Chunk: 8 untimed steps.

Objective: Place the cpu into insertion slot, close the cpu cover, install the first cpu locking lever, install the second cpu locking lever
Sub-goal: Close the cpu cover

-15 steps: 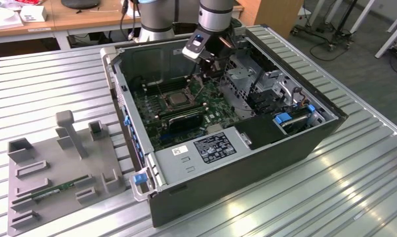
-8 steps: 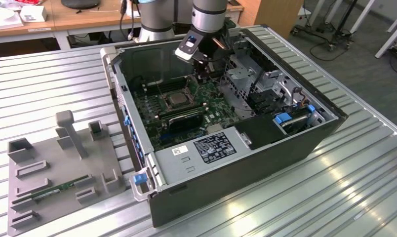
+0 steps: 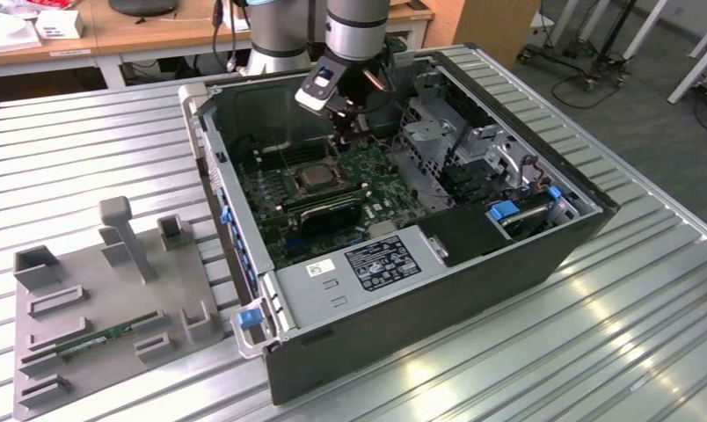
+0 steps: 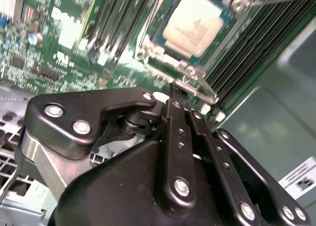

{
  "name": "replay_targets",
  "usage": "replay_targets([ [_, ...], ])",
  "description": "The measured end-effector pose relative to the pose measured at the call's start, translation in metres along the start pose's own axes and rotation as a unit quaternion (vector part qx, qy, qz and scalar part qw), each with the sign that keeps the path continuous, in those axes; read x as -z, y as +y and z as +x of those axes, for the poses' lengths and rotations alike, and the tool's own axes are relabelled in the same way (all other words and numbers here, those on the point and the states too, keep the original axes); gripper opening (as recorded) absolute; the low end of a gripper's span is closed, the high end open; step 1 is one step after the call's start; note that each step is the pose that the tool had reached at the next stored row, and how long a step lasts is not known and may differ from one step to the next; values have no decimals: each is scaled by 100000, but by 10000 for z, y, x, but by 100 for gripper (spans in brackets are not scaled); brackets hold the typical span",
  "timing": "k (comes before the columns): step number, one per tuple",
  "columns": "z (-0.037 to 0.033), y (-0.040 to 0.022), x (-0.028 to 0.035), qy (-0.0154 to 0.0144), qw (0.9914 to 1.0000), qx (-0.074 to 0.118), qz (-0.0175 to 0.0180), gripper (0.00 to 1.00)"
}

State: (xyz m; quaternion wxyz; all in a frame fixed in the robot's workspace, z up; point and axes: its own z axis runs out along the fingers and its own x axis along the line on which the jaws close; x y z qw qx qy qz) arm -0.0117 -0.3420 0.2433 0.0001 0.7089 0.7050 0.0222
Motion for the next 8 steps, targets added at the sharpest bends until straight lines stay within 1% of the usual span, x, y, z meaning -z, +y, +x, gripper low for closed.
replay_targets([
  [5,-1,-127,-3,1,100000,-43,-2,11],
  [6,-1,-140,-4,-2,100000,-44,-4,11],
  [8,-1,-144,-3,-9,100000,-42,2,11],
])
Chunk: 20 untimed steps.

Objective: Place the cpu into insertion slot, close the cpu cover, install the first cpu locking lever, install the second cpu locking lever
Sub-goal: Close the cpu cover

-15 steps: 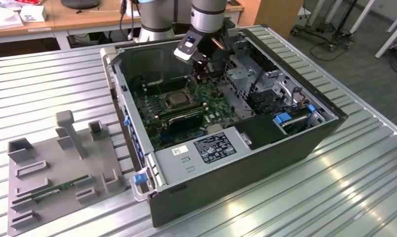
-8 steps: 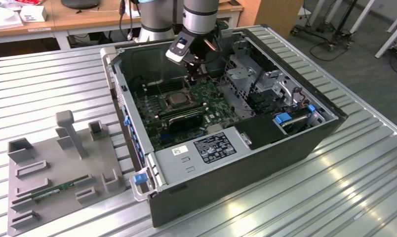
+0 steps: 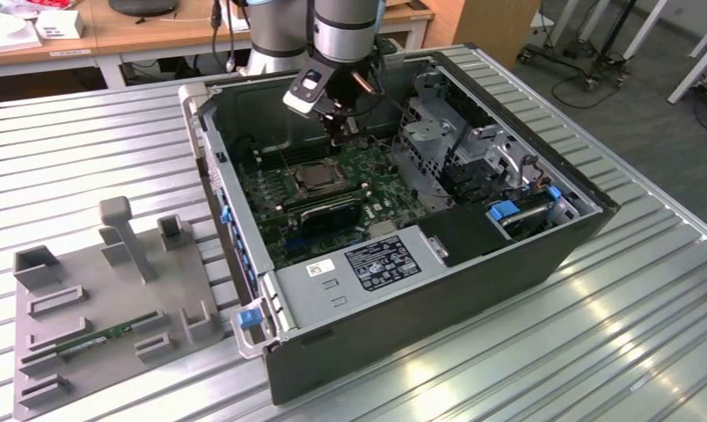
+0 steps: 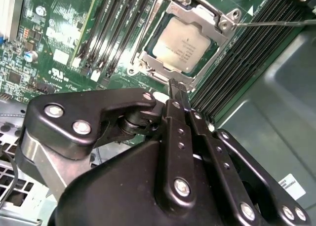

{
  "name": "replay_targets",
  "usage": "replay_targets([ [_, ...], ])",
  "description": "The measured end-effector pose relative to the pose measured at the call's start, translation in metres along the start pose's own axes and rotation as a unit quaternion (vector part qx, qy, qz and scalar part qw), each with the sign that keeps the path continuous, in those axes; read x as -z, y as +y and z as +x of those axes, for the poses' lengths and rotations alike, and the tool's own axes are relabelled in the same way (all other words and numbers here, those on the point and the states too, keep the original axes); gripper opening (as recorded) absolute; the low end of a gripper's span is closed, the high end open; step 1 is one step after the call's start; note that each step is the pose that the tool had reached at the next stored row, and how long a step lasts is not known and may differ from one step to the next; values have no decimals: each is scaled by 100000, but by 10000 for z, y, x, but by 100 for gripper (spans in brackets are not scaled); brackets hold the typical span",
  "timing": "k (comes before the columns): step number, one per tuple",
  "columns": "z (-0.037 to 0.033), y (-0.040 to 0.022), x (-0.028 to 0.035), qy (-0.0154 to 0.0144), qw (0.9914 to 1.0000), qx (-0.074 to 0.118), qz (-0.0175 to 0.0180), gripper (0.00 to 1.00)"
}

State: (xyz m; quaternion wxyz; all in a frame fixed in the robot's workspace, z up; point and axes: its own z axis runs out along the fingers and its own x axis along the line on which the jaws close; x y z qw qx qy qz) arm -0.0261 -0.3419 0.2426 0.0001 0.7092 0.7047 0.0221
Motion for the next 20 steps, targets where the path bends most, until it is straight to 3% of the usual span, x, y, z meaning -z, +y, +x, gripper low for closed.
replay_targets([
  [8,0,-3,0,8,100000,55,-1,11],
  [13,0,-3,-2,76,99975,2242,67,11],
  [16,0,-3,-4,150,99897,4541,139,11],
  [20,-1,-3,-7,259,99665,8174,255,11],
])
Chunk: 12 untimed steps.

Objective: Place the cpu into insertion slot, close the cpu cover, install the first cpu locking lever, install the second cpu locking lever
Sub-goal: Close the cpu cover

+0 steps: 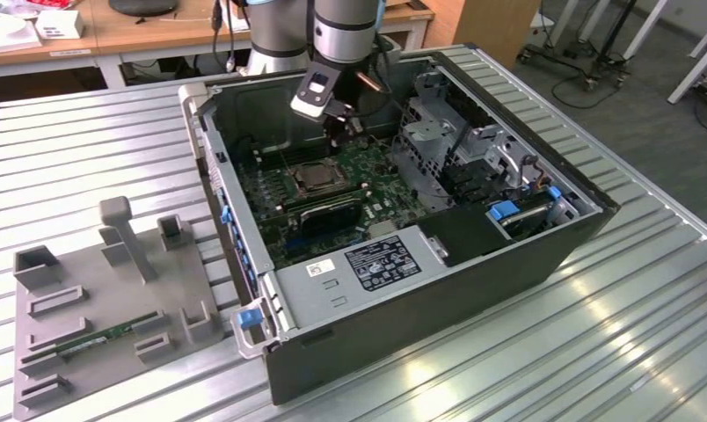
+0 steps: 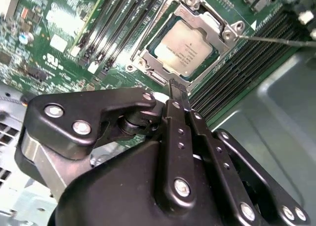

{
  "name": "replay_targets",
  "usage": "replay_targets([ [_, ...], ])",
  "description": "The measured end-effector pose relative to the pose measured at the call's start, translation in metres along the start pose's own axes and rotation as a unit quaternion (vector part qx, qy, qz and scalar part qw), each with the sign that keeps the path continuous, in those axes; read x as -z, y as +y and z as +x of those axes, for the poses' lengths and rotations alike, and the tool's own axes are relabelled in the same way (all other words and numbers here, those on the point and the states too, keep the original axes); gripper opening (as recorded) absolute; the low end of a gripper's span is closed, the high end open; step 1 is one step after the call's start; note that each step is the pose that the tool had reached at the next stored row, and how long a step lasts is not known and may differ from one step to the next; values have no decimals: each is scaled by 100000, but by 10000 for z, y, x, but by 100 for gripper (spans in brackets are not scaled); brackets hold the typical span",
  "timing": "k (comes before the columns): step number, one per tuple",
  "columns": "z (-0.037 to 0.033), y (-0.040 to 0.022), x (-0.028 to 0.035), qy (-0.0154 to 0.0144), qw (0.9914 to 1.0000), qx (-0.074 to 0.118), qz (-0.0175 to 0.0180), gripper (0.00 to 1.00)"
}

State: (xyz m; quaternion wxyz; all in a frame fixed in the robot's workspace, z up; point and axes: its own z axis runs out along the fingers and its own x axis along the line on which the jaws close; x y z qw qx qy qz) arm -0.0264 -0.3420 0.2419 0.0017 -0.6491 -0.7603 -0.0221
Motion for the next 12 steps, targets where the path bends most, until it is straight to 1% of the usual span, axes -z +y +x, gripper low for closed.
replay_targets([
  [2,0,0,-2,56,99984,1793,58,11],
  [3,0,0,-2,84,99962,2752,89,11],
  [6,0,0,-5,171,99852,5439,172,11],
  [8,0,0,-7,227,99737,7235,229,11],
  [10,0,0,-9,289,99583,9109,285,11],
  [12,0,0,-11,346,99403,10898,340,11],
])
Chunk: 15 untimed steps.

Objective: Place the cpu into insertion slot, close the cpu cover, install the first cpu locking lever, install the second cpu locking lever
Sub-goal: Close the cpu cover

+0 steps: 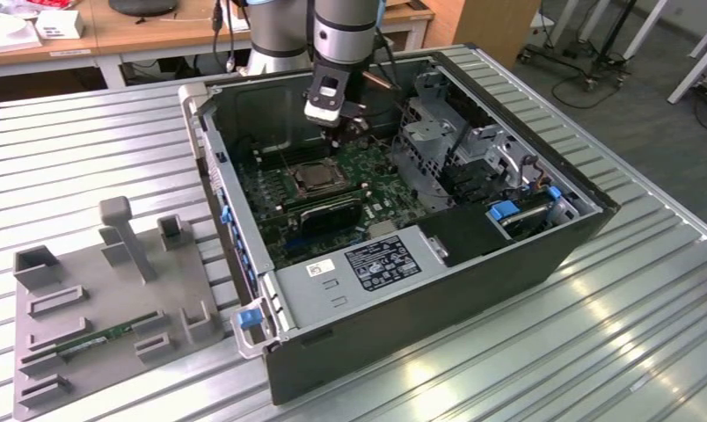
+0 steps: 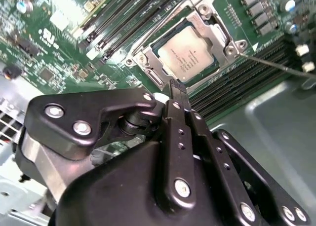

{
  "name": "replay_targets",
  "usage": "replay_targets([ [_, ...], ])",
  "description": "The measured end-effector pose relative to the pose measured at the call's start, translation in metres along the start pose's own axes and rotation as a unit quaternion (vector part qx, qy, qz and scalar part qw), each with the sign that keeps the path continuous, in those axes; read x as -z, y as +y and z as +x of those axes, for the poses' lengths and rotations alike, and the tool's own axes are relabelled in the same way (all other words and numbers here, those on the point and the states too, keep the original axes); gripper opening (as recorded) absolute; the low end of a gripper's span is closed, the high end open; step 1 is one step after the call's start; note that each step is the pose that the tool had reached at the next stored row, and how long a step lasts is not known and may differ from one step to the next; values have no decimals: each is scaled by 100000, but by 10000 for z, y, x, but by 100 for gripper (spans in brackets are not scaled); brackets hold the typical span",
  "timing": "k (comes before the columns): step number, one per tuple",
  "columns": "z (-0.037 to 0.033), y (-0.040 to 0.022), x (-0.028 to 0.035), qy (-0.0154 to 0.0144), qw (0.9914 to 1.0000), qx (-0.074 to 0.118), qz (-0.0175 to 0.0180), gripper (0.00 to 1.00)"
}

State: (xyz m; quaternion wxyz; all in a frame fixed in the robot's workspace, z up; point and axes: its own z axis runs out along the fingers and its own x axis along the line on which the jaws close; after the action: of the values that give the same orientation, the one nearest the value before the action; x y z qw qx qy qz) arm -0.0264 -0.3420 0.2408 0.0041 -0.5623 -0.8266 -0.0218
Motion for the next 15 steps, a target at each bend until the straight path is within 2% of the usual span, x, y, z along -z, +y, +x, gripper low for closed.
replay_targets([
  [3,0,0,-3,82,99962,2746,88,11],
  [6,0,0,-5,163,99859,5312,168,11],
  [15,0,0,-5,180,99836,5720,178,11],
])
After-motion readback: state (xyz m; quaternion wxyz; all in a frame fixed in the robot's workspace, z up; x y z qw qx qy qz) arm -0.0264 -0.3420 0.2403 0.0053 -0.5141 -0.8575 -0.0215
